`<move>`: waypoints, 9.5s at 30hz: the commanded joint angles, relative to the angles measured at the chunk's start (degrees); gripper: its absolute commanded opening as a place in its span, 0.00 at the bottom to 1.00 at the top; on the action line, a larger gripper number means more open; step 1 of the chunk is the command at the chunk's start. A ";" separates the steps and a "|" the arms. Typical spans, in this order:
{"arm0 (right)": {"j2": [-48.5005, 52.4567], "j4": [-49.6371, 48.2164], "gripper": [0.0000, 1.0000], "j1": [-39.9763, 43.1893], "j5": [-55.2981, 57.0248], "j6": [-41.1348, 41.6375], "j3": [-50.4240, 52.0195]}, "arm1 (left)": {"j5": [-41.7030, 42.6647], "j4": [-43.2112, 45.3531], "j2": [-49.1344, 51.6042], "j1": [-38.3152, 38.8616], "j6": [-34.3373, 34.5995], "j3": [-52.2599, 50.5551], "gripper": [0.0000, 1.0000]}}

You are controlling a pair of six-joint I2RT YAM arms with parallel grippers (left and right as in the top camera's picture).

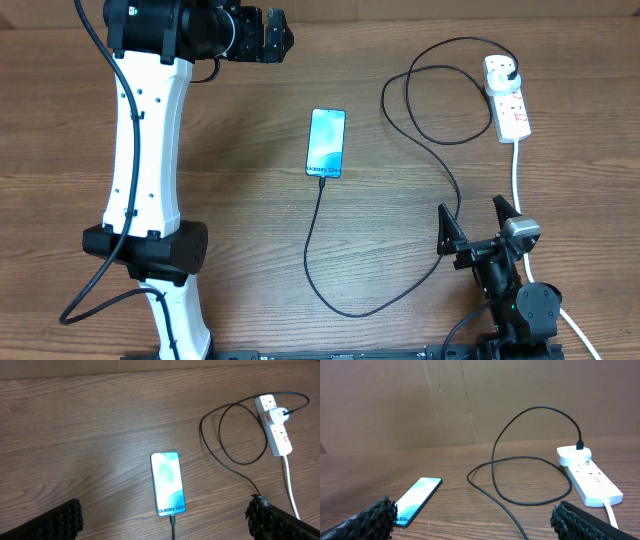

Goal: Plug charger to phone and switch on socket

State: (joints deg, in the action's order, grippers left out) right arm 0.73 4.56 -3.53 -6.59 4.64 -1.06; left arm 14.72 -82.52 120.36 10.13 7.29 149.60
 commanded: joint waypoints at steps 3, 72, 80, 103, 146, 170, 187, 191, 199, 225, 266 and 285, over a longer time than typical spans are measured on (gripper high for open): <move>-0.61 -0.09 1.00 -0.59 0.68 -0.28 0.61 | -0.17 0.22 0.42 0.11 0.22 0.22 1.00; -0.57 -0.13 1.00 -0.59 1.40 -0.24 0.61 | -4.39 0.33 -15.41 0.17 0.00 -12.55 1.00; -0.57 -0.13 1.00 -0.59 1.42 -0.22 0.61 | -5.51 8.44 -30.75 0.17 0.00 -34.69 1.00; -0.57 -0.13 1.00 -0.59 1.42 -0.22 0.61 | -1.60 11.93 -54.34 0.02 0.61 -59.65 1.00; -0.57 -0.13 1.00 -0.59 1.42 -0.24 0.61 | -0.87 66.55 -91.19 0.00 3.65 -116.13 1.00; -0.57 -0.13 1.00 -0.59 1.40 -0.22 0.61 | -4.07 86.66 -109.68 -3.45 3.67 -136.80 1.00; -0.57 -0.13 1.00 -0.59 1.42 -0.22 0.61 | -7.80 99.10 -115.43 -3.48 4.72 -145.11 1.00; -0.57 -0.13 1.00 -0.59 1.42 -0.22 0.61 | -10.73 99.12 -116.85 -3.48 4.72 -145.37 1.00; -0.57 -0.13 1.00 -0.59 1.42 -0.22 0.61 | -11.72 104.37 -120.21 -3.48 5.03 -149.41 1.00; -0.57 -0.13 1.00 -0.59 1.42 -0.22 0.61 | -18.08 92.65 -120.17 -3.52 5.18 -149.35 1.00; -0.57 -0.13 1.00 -0.59 1.42 -0.22 0.61 | -18.14 78.29 -120.15 -3.52 -1.53 -149.33 1.00; -0.57 -0.13 1.00 -0.59 1.42 -0.22 0.61 | -18.14 78.29 -120.15 -3.52 -1.53 -149.33 1.00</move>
State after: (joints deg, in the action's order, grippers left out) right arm 0.73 4.67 -3.79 -5.56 4.47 -1.06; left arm -3.70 -4.29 0.86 7.01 6.96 0.49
